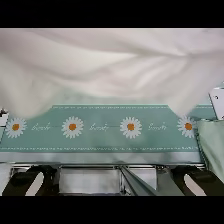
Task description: Fold the shirts.
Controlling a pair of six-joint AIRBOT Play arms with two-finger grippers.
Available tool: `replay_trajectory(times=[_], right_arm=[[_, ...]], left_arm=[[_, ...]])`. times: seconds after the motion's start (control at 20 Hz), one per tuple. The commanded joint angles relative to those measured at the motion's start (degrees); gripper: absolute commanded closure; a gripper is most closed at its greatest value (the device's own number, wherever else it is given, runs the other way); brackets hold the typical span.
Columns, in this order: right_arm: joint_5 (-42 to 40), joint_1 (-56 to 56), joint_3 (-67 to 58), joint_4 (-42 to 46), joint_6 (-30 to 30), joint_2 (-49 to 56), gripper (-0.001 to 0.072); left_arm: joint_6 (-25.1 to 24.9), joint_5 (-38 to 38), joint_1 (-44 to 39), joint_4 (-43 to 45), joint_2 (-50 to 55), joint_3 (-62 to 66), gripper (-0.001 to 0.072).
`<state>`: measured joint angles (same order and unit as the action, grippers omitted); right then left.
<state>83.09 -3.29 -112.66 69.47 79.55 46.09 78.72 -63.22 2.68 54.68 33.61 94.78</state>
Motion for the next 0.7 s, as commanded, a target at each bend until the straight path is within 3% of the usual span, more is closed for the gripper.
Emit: replay_trajectory(times=[0.0,0.15,0.35,0.5,0.65], right_arm=[[6.7,0.0,-0.1,3.9,2.5,-4.9,0.0681],[8.7,0.0,6.8,4.0,4.3,-6.8,0.0681],[4.4,0.0,28.3,-0.2,4.0,-7.3,0.0681],[-8.3,0.0,48.5,0.1,3.7,-5.7,0.0681],[-22.1,0.0,59.8,0.2,2.4,2.9,0.0681]], left_arm=[[2.8,-10.3,0.0,1.4,-4.3,0.7,0.0693],[5.2,-19.5,0.0,2.6,-4.4,-3.2,0.0693],[5.1,-20.7,0.0,2.6,-3.9,-18.6,0.0693],[3.8,-14.4,0.0,2.6,-1.3,-33.6,0.0693],[1.8,1.0,0.0,2.5,4.8,-45.7,0.0693]])
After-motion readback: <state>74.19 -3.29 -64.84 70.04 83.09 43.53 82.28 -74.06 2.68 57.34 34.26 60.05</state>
